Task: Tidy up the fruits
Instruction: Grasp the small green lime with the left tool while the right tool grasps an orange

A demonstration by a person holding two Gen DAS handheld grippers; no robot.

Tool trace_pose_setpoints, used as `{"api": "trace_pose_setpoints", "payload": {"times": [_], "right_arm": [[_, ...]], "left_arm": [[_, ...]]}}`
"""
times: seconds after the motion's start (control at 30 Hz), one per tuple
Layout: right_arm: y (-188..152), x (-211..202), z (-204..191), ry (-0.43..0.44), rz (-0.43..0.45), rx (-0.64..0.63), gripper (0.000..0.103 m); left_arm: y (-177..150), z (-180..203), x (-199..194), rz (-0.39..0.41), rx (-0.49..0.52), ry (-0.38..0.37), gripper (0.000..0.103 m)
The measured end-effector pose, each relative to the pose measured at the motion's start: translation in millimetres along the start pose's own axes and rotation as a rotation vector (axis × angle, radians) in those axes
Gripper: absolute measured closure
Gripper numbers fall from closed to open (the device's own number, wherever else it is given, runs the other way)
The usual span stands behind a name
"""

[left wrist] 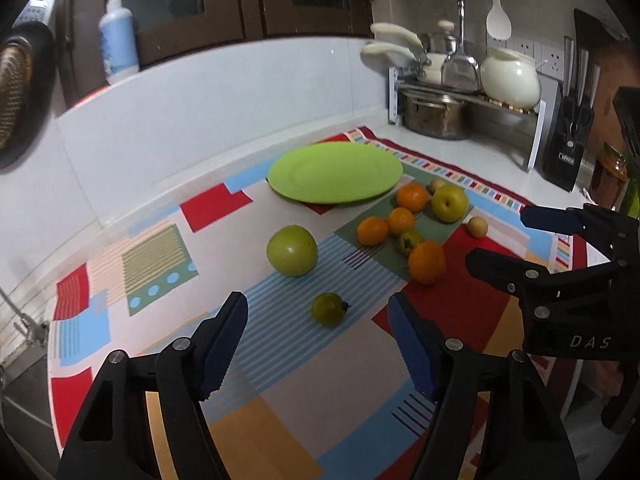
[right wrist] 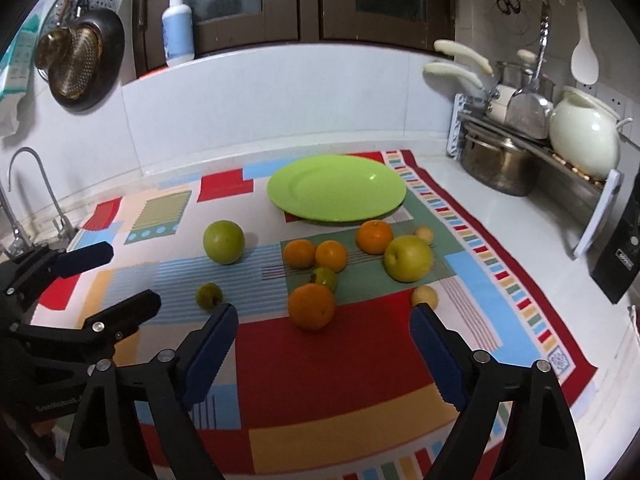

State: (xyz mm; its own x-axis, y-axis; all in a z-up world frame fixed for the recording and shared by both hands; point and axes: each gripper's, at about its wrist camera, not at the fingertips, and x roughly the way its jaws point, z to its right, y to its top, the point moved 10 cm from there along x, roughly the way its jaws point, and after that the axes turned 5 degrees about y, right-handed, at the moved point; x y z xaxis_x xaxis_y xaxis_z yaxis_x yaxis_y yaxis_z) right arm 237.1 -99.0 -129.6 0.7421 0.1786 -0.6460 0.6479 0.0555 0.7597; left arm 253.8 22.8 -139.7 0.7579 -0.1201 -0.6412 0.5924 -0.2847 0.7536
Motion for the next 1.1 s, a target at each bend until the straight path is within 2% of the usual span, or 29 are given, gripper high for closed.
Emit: {"api": "trace_pose_setpoints", "payload": {"times": [0.27, 0.47, 0.6, 0.83, 0.97, 1.1], "right_arm": [[-8.0, 45.0, 0.7, 0.031, -0.095, 0.038, 0.026], [-17.3, 67.0, 2.0, 0.048, -0.156, 0.053, 0.033], [-21.9, 77.2, 4.1, 0.065, -0.183, 0.067, 0.038], [-25.6, 91.2, 4.5, 0.084, -0.215, 0.071, 0.051], [-26.0, 93.6, 1.5, 0.101, -0.218, 0.069, 0.060], [-25.2, 93.1, -0.7, 0.096, -0.212, 0.051, 0.061]], "left_arm": [[-17.3, 3.6, 43.1, -0.122, -0.015, -0.081, 0.046], [-24.1, 8.1, 61.2, -0.169, -0.039, -0.117, 0.053], [-24.5, 12.5, 70.7, -0.182, -0.043, -0.133, 0.056], [-23.8, 15.5, 82.5, -0.202, -0.051, -0.153, 0.069], [-24.2, 16.7, 84.2, -0.202, -0.056, -0.157, 0.069], [-24.2, 16.4, 83.4, -0.201, -0.059, -0.158, 0.069]]}}
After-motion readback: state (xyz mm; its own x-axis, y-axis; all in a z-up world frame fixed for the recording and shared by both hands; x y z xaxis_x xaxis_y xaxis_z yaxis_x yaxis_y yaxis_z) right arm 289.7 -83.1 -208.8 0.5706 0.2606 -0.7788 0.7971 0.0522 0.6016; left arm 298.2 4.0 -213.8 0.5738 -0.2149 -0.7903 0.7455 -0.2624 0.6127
